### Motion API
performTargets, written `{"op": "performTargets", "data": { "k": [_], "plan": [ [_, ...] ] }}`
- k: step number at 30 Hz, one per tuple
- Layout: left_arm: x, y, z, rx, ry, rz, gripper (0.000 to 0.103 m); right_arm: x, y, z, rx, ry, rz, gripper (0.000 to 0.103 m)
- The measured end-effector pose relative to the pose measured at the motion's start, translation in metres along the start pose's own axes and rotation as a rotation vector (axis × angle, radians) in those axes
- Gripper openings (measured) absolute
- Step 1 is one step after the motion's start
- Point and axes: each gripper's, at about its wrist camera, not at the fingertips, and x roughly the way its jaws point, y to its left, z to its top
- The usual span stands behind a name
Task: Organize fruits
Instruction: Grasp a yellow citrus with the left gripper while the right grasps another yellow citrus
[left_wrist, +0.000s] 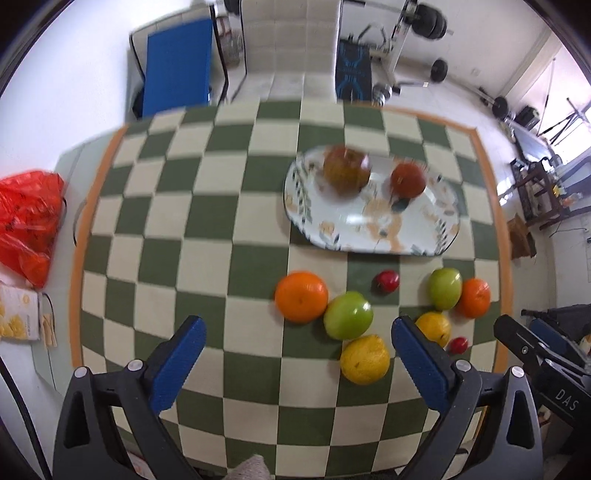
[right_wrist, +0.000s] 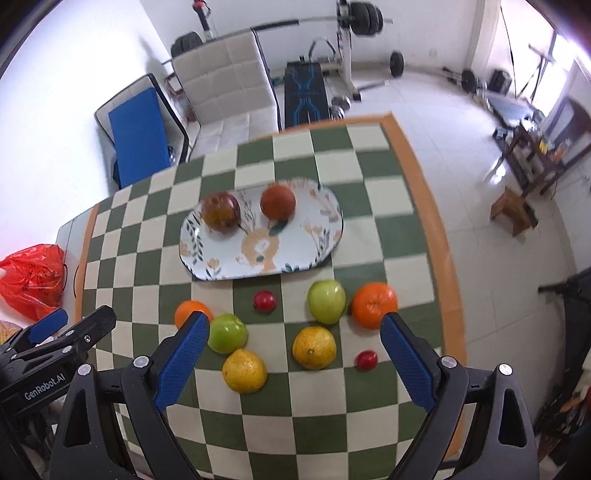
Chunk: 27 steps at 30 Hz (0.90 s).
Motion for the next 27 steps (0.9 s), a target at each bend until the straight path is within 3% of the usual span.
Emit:
{"op": "performTargets", "data": {
  "k": [4,8,12,15,18,21,24,27],
  "plan": [
    [0.054,0.002,-0.010,-0.083,0.192,-0.094,0.103,0.059,-0.025,-0.016,0.073,0.131,0.045,0.096],
    [0.093,-0.009,-0.022,-0.121,0.321,-0.156,0.103,0.107,-0.046,-0.033,0.145,0.213,0.088,0.095],
    [0.130,-0.026,-0.031,-0.160,0.426,-0.220,0.103,0.133,-0.061,-0.042,0.194,0.259,0.128,0.082],
    [0.147,-0.045,-0.035,-0.109,0.443,-0.211,0.103,0.138,-0.070,-0.045,0.212,0.277,0.126,0.082],
    [0.152,-0.065,-0.040,0.002,0.402,-0.176,0.099,0.139,-0.077,-0.045,0.218,0.283,0.117,0.082],
    [0.154,-0.082,-0.047,0.115,0.380,-0.121,0.061,0.141,-0.085,-0.045,0.229,0.291,0.108,0.082],
    [0.148,-0.082,-0.054,0.143,0.344,-0.090,0.060,0.144,-0.086,-0.045,0.233,0.298,0.114,0.082],
    [0.137,-0.065,-0.061,0.105,0.319,-0.084,0.060,0.149,-0.078,-0.043,0.213,0.308,0.127,0.082]
  ]
}}
